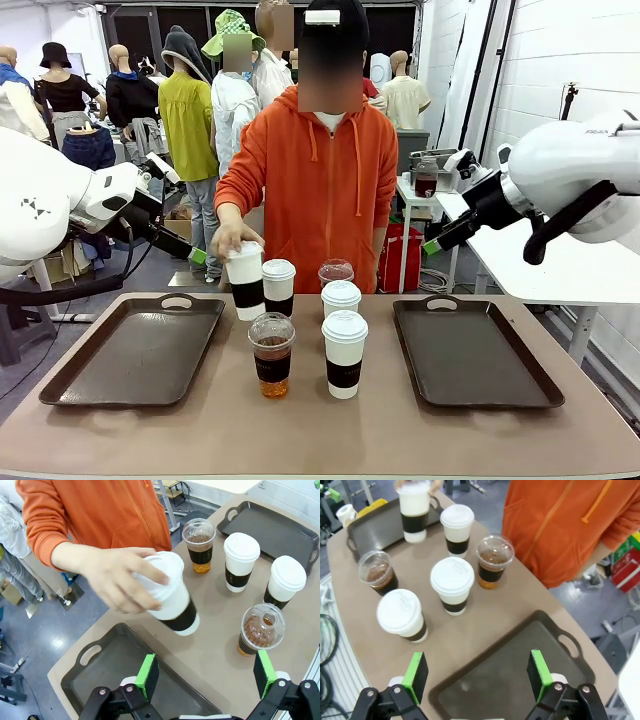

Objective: Distribute the coffee onto the tray.
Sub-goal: Pick up one iced Americano and place it on the right Handle tray.

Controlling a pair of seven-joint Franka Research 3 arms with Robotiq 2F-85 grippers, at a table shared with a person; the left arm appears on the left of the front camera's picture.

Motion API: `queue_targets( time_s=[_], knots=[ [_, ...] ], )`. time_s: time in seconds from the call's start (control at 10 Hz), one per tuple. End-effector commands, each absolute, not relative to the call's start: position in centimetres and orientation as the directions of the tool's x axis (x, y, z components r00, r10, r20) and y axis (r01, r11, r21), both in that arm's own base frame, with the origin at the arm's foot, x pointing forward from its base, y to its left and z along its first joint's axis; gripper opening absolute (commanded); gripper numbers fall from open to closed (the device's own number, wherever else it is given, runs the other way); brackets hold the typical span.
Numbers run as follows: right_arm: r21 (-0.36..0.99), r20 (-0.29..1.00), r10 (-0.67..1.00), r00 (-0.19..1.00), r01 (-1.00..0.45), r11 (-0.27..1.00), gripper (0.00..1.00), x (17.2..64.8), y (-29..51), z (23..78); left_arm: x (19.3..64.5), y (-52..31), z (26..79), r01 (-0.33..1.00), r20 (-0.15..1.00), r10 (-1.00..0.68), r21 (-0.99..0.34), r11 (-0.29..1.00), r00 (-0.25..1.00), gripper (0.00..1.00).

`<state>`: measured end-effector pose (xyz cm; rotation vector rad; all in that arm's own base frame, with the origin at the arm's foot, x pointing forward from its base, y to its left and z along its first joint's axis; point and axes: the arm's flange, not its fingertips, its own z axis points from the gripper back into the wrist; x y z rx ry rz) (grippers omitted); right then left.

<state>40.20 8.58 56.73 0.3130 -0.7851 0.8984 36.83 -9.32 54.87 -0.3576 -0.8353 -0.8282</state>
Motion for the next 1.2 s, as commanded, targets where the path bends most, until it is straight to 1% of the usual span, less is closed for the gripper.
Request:
queue_targets(
  time_s=[0.0, 0.2, 0.4, 0.6, 0.8, 1.0, 1.1],
  knots=[
    [-0.068, 0.656, 0.617, 0.434, -0.781, 0.621, 1.0, 42.4, 8.7, 57.9, 36.9, -9.2, 54.7, 0.768, 0.774, -0.498, 0.023, 0.639, 0.392, 1.0],
    [-0.095, 0.566, 0.714, 0.412, -0.828, 0.553, 1.0, 45.1, 8.2, 58.0, 36.9, -9.2, 54.7, 0.768, 0.774, -0.498, 0.023, 0.639, 0.392, 1.0],
    [-0.075, 0.493, 0.781, 0.384, -0.875, 0.478, 1.0, 47.9, 7.7, 57.5, 36.9, -9.2, 54.7, 0.768, 0.774, -0.498, 0.023, 0.639, 0.392, 1.0],
    [-0.09, 0.432, 0.858, 0.279, -0.933, 0.349, 1.0, 50.8, 7.0, 55.9, 36.9, -9.2, 54.7, 0.768, 0.774, -0.498, 0.023, 0.639, 0.392, 1.0],
    [-0.106, 0.393, 0.904, 0.167, -0.968, 0.225, 1.0, 53.1, 6.7, 53.6, 36.9, -9.2, 54.7, 0.768, 0.774, -0.498, 0.023, 0.639, 0.392, 1.0],
    [-0.1, 0.377, 0.919, 0.117, -0.981, 0.166, 1.0, 54.6, 6.7, 51.1, 36.9, -9.2, 54.7, 0.768, 0.774, -0.498, 0.023, 0.639, 0.392, 1.0],
    [-0.118, 0.385, 0.917, 0.107, -0.979, 0.163, 1.0, 55.2, 6.7, 50.1, 36.9, -9.2, 54.7, 0.768, 0.774, -0.498, 0.023, 0.639, 0.392, 1.0]
  ],
)
